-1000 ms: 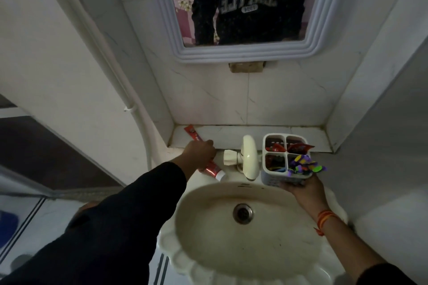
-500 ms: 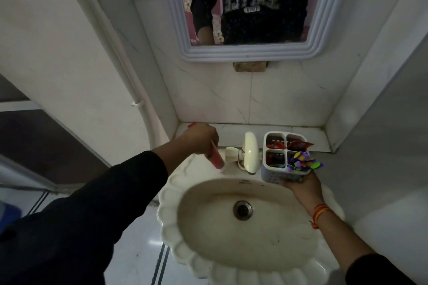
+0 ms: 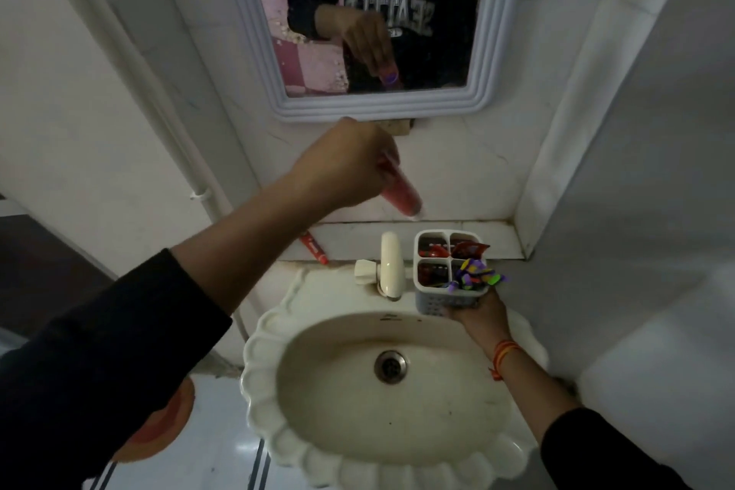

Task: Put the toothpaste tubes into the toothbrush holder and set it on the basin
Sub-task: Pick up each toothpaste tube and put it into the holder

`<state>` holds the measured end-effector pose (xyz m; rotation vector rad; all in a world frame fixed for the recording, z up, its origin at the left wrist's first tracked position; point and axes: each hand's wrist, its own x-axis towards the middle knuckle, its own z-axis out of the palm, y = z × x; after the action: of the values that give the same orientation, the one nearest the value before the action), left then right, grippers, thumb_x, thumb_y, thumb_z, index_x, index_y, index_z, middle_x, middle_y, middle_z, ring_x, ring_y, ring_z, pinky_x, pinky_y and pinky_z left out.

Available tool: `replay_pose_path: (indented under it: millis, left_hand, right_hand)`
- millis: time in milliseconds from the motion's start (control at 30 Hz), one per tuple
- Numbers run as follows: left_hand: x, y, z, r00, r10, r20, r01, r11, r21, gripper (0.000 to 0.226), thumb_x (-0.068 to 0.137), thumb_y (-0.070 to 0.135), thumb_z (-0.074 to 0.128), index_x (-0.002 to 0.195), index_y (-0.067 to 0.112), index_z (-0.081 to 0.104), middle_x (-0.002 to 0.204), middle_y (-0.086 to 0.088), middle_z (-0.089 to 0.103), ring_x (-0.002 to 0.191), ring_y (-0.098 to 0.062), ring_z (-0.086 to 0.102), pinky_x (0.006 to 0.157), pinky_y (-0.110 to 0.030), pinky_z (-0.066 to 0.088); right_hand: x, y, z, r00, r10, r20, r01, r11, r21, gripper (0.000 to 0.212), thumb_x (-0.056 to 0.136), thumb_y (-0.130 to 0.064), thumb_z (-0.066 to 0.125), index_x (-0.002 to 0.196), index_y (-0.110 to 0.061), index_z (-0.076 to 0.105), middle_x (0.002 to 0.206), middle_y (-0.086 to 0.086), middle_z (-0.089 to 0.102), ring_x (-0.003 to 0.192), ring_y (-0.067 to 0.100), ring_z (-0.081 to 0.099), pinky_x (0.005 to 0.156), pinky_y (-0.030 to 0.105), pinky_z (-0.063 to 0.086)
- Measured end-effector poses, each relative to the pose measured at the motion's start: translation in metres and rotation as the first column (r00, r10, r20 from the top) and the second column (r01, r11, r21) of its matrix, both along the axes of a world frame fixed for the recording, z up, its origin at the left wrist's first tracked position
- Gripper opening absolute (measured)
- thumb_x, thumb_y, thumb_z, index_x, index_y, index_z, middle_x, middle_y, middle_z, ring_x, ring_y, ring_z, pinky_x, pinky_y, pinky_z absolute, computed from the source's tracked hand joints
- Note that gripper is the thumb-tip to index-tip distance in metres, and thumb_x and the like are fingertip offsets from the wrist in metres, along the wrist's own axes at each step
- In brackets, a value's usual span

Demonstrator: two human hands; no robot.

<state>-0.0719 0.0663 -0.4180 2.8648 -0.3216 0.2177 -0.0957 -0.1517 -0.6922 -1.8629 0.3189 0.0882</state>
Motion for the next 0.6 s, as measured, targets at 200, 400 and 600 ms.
replay_pose_path:
  millis: [200, 400, 600]
  left_hand:
    - [0.01, -0.064, -0.042, 0.978, -0.098, -0.184, 0.119, 0.987, 0.106, 0.039, 0.077, 0.021, 0.08, 0.115, 0.017, 0.073, 0.105, -0.007, 0.07, 0.088, -0.024, 0.069, 0.071, -0.033, 0.058]
    - [0.01, -0.086, -0.09, 0.942, -0.103, -0.32, 0.185, 0.954, 0.238, 0.029, 0.083, 0.02, 0.075, 0.108, 0.007, 0.069, 0.088, -0.008, 0.063, 0.074, -0.025, 0.06, 0.064, -0.034, 0.052]
    - [0.012, -0.093, -0.102, 0.953, -0.074, -0.294, 0.173, 0.929, 0.326, 0.025, 0.083, 0.014, 0.072, 0.108, 0.011, 0.07, 0.071, 0.0, 0.046, 0.07, -0.025, 0.057, 0.06, -0.033, 0.047]
  right_hand:
    - [-0.001, -0.001, 0.003, 1.0, 0.027, -0.012, -0.027, 0.999, -0.022, 0.061, 0.058, 0.002, 0.087, 0.115, -0.009, 0.066, 0.113, 0.013, 0.07, 0.103, 0.019, 0.061, 0.085, 0.029, 0.045]
    - [0.0, -0.002, 0.003, 0.999, 0.046, -0.001, -0.046, 0.998, -0.031, 0.059, 0.06, 0.001, 0.085, 0.116, -0.008, 0.066, 0.115, 0.016, 0.07, 0.11, 0.03, 0.063, 0.088, 0.034, 0.048]
    - [0.0, -0.002, 0.001, 0.999, 0.047, 0.011, -0.047, 0.999, -0.017, 0.058, 0.062, 0.003, 0.084, 0.115, -0.008, 0.066, 0.114, 0.016, 0.07, 0.109, 0.029, 0.064, 0.086, 0.031, 0.046]
